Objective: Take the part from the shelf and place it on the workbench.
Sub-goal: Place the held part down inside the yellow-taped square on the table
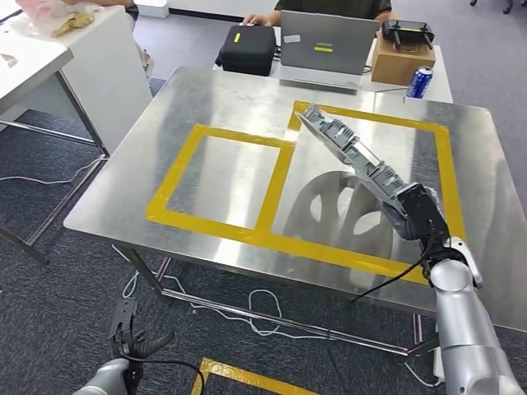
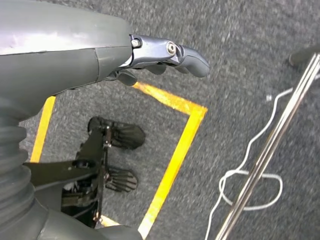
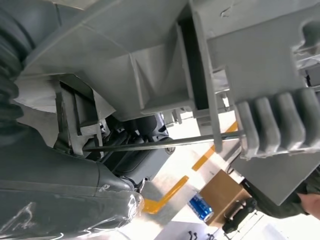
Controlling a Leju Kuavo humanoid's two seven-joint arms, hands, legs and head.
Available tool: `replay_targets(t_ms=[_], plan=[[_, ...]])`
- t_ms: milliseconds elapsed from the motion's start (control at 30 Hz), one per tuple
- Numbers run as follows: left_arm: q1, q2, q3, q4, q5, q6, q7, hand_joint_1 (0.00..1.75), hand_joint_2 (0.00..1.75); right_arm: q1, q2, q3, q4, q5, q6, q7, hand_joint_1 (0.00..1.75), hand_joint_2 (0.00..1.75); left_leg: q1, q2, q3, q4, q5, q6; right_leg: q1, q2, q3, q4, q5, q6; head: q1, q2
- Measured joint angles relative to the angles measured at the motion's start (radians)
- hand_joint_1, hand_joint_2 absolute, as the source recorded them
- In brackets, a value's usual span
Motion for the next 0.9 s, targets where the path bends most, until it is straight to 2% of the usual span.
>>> replay_targets(t_ms=[33, 167, 300, 433, 667, 900], plan=[[0.0, 0.0, 0.0, 0.0, 0.0, 0.0, 0.0, 0.0, 1.75, -0.004, 0.0, 0.003, 0.008, 0.0, 0.0, -0.001, 1.75, 1.75, 0.0, 0.0, 0.0, -0.001, 0.003, 0.0, 0.0, 0.0, 0.0, 0.0, 0.005, 0.002, -0.001, 0.0], [0.0, 0.001, -0.001, 0.0, 0.0, -0.001, 0.0, 0.0, 1.75, -0.016, -0.001, 0.013, 0.031, -0.001, 0.0, -0.002, 1.75, 1.75, 0.003, 0.0, 0.003, -0.008, 0.016, -0.013, 0.003, 0.001, -0.007, 0.0, 0.009, -0.008, 0.0, 0.0], [0.0, 0.001, -0.003, 0.0, 0.0, -0.001, 0.0, 0.0, 1.75, -0.021, -0.002, 0.018, 0.043, 0.002, 0.0, -0.002, 1.75, 1.75, 0.004, 0.0, 0.004, -0.008, 0.018, -0.016, 0.003, 0.001, -0.009, 0.001, 0.005, -0.016, 0.0, 0.0], [-0.002, 0.002, -0.011, 0.0, -0.008, 0.0, 0.004, 0.0, 1.75, -0.048, -0.012, 0.031, 0.076, 0.052, -0.01, 0.053, 1.75, 1.75, 0.003, 0.0, 0.004, -0.008, 0.019, -0.016, 0.003, 0.001, -0.008, 0.001, 0.006, -0.016, 0.0, 0.0], [-0.021, -0.006, -0.041, 0.0, -0.009, 0.019, 0.032, 0.0, 1.75, -0.217, -0.095, 0.046, 0.313, 0.152, -0.001, 0.136, 1.75, 1.75, 0.001, -0.005, 0.009, -0.008, 0.02, -0.009, 0.001, -0.004, 0.003, -0.006, -0.001, -0.011, 0.0, 0.0], [-0.039, -0.011, -0.046, 0.0, 0.01, 0.037, 0.04, 0.0, 1.75, -0.315, -0.177, 0.016, 0.466, 0.177, 0.008, 0.224, 1.75, 1.75, -0.001, -0.008, 0.017, -0.007, 0.018, -0.002, -0.001, -0.005, 0.017, -0.014, 0.0, -0.009, 0.0, 0.0]])
